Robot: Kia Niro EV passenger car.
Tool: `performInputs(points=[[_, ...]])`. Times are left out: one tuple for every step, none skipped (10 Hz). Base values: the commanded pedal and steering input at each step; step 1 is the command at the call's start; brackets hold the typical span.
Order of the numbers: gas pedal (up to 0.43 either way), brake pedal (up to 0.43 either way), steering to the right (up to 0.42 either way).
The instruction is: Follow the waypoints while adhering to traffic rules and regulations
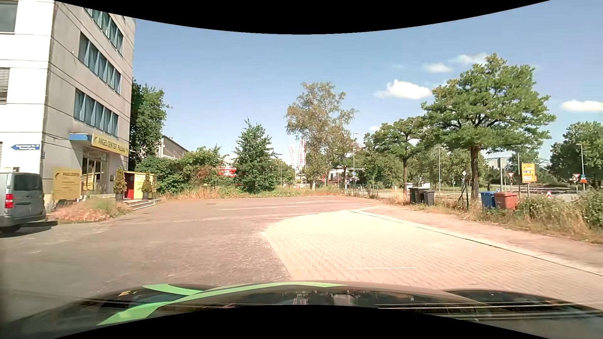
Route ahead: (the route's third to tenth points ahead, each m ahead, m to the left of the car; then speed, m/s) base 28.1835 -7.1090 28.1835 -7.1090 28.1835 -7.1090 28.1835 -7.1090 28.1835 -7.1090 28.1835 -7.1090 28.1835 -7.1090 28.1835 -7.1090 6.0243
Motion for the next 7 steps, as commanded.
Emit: performInputs(points=[[0.047, 0.0, 0.013], [0.047, 0.0, 0.012], [0.047, 0.0, 0.012], [0.059, 0.0, 0.013], [0.059, 0.0, 0.01], [0.067, 0.0, 0.007], [0.098, 0.0, 0.01]])
